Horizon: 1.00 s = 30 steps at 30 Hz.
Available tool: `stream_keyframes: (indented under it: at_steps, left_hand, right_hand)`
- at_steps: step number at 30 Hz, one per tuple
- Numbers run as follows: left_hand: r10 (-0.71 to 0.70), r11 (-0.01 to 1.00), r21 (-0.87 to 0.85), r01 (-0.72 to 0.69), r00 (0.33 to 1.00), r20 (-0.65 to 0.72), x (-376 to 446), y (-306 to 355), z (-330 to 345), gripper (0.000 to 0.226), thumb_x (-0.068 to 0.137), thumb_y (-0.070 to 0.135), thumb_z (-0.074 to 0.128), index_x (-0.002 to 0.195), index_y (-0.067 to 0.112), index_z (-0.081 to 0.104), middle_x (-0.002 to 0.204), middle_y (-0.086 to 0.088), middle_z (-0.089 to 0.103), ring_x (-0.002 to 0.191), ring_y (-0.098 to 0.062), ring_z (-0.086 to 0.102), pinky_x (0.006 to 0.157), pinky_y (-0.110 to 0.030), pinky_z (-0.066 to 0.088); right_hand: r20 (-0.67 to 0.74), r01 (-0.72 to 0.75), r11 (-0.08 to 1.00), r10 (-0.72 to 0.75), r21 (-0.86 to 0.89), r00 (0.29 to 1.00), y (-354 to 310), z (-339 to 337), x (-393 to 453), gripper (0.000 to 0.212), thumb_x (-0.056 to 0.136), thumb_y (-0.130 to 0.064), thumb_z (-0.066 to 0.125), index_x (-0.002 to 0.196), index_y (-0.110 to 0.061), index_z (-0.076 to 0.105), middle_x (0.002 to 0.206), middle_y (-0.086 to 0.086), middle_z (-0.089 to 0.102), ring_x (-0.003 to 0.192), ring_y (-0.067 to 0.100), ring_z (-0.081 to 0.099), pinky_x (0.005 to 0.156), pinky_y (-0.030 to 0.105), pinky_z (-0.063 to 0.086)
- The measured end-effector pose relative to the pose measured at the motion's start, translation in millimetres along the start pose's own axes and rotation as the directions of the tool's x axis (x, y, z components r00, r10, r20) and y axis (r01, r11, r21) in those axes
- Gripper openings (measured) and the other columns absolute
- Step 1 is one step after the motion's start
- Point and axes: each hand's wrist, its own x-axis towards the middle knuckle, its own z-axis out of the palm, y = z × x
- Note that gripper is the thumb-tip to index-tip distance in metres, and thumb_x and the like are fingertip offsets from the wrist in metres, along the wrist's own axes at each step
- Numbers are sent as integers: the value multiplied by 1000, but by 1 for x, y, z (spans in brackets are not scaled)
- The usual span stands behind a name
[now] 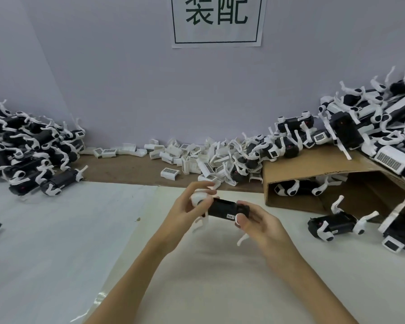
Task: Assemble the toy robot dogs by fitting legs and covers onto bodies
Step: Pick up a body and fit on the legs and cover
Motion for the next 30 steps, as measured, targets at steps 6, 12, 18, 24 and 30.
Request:
stream_keyframes:
  at_steps: [6,12,18,24,30]
  left_hand:
    - [-151,979,-197,49,827,-541,-1,-1,28,67,101,75,45,77,20,76,85,-9,79,69,-19,69,56,-27,45]
    - [301,951,101,-291,806,-510,-3,9,10,64,114,41,41,68,8,73,69,-10,73,69,-30,71,74,-44,56]
    - [806,411,655,-634,588,63,-18,13,38,59,115,32,24,100,7,75,94,4,75,85,-17,69,81,-42,48]
    - [788,312,684,-659,581,201,-19,22,41,43,108,12,35,143,11,59,138,9,69,134,-12,60,116,-49,33]
    - [670,385,722,-575,712,210,-15,24,29,37,108,20,39,129,18,69,129,13,68,131,-13,56,111,-38,33]
  right_hand:
    - [83,156,974,-145,-162,986,9,21,-13,61,84,-49,84,138,-41,55,136,-20,63,135,0,53,110,12,39]
    - [161,187,826,-119,-531,980,19,38,-17,79,85,-48,83,147,-58,34,144,-35,46,133,-18,39,107,7,29]
    - [115,186,856,-149,-482,982,25,39,-12,62,88,-36,79,135,-44,39,130,-19,59,122,2,57,101,27,48]
    - [75,208,909,-194,-360,978,22,30,-7,60,89,-44,70,140,-43,40,122,-29,62,116,-1,61,93,10,45]
    - [74,196,910,-182,-364,981,29,23,-3,65,92,-26,80,144,-39,43,126,-20,65,118,7,63,95,12,46]
